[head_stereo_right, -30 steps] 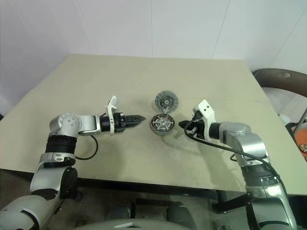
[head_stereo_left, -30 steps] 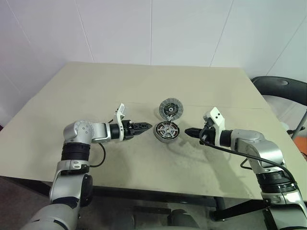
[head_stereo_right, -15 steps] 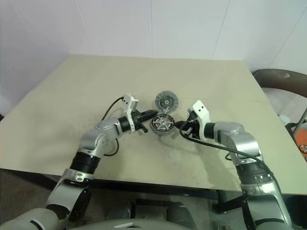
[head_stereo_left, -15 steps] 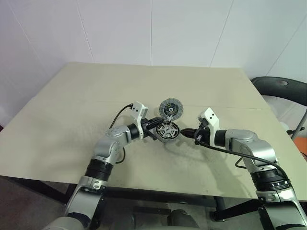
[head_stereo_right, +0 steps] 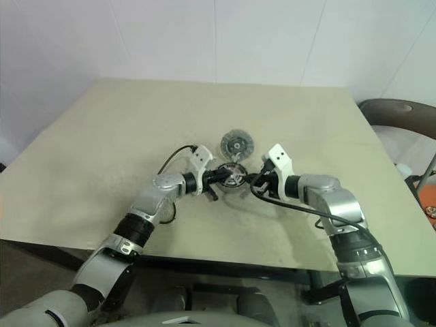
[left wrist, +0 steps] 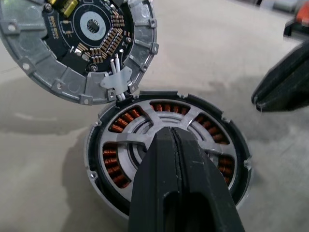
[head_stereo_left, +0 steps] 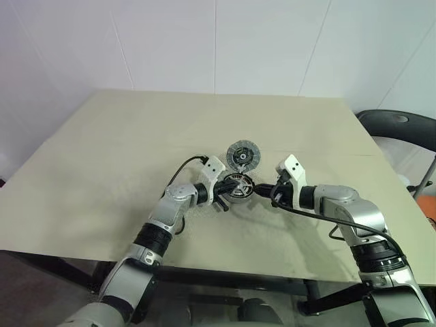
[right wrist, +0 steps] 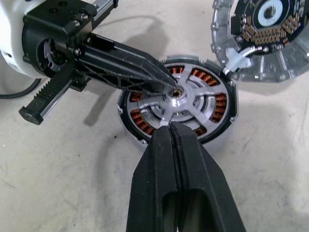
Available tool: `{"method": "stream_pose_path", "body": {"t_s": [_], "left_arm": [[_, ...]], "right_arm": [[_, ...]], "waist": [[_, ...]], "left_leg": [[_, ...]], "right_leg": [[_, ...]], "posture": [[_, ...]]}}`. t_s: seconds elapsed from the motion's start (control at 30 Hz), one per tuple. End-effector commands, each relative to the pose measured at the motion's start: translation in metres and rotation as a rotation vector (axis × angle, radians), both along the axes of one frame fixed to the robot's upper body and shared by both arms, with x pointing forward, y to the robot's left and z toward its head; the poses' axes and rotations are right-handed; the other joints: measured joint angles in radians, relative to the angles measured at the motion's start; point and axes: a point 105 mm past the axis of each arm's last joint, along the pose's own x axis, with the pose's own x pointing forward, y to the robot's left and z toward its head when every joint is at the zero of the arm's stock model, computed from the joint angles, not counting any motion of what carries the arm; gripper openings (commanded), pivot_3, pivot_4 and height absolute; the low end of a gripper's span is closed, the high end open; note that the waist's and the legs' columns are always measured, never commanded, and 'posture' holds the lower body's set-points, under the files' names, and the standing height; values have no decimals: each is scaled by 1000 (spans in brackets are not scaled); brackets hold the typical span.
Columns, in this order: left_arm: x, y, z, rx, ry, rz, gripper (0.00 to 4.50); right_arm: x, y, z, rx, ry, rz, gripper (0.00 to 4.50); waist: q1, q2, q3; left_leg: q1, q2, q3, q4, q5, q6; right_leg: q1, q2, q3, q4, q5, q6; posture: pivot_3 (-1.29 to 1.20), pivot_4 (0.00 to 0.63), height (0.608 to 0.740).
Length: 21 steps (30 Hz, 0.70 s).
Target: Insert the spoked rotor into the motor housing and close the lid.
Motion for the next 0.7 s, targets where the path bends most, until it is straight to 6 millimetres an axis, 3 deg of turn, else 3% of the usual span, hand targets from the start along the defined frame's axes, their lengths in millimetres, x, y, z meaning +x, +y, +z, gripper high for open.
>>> {"method": "stream_pose_path", "body": {"t_s": [0.03,0.2,0.33,0.5,0.7], "left_arm": [[1,11,-13,-5,70,65,32],[18,17,55,-366,-43,138,32],[5,22,80,-454,-105,47,32],[-15,44,80,-391,-143,-9,32],[-34,93,69,-229,-217,-3,32]], "right_arm": [[4,3,17,17,-67,6,0],[6,6,23,73,-83,1,0],[9,9,30,76,-126,20,0],[2,21,26,11,-111,115,0],[2,26,8,-139,-91,199,0]], "waist": [[0,0,0],[-2,0,1],[-1,0,1],[-5,0,1],[-14,1,1]], "left_leg": [[2,0,0,0,0,0],[4,0,0,0,0,0],[2,0,0,-2,0,0],[2,0,0,-4,0,0],[3,1,0,-2,0,0]], "right_leg": [[1,0,0,0,0,0],[3,0,0,0,-3,3],[1,0,0,0,0,0],[1,0,0,0,0,0],[2,0,0,1,0,0]], "posture": [[0,0,740],[0,0,740],[0,0,740],[0,0,740],[0,0,740]]}}
